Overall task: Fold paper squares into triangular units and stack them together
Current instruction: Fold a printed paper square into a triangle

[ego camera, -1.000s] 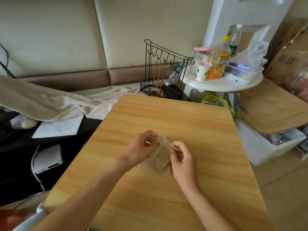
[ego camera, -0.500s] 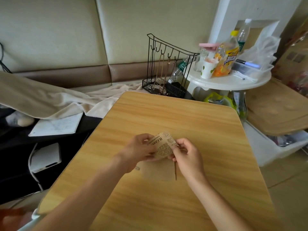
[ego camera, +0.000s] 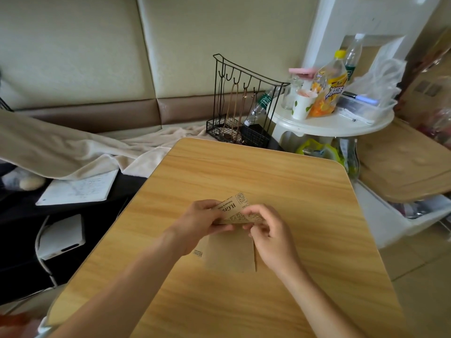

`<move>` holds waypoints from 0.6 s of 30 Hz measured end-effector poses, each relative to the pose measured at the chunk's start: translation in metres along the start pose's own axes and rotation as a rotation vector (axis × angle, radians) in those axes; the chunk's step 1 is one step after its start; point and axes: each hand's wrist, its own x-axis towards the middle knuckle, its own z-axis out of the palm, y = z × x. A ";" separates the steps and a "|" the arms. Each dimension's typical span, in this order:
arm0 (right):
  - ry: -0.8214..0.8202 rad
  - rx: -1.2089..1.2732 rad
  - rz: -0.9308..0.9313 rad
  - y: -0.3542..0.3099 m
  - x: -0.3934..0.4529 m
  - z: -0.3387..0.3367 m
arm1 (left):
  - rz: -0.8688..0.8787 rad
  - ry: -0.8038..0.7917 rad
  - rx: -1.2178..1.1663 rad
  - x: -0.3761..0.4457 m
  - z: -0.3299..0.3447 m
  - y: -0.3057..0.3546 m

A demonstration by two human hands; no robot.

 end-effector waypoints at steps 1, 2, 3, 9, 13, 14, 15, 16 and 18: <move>0.010 -0.029 -0.019 0.001 0.001 0.001 | -0.004 0.005 -0.024 0.001 0.000 0.000; 0.029 -0.051 -0.038 0.004 0.001 0.002 | -0.009 0.011 -0.046 0.001 0.000 -0.001; 0.055 -0.070 -0.049 0.006 0.001 0.003 | -0.011 0.013 -0.057 0.002 -0.001 -0.001; 0.211 -0.003 0.052 0.018 0.008 0.006 | 0.059 0.055 0.082 0.001 -0.001 0.003; 0.228 0.161 0.166 0.022 0.010 0.006 | 0.205 -0.028 0.350 -0.003 -0.006 0.004; 0.256 0.161 0.169 0.022 0.010 0.006 | 0.224 -0.041 0.379 -0.004 -0.007 0.004; 0.280 0.137 0.156 0.022 0.009 0.006 | 0.238 -0.034 0.391 -0.004 -0.008 0.003; 0.297 0.089 0.121 0.021 0.010 0.005 | 0.259 -0.007 0.406 -0.003 -0.008 0.002; 0.325 -0.032 0.018 0.019 0.012 0.003 | 0.335 0.116 0.505 -0.002 -0.005 -0.001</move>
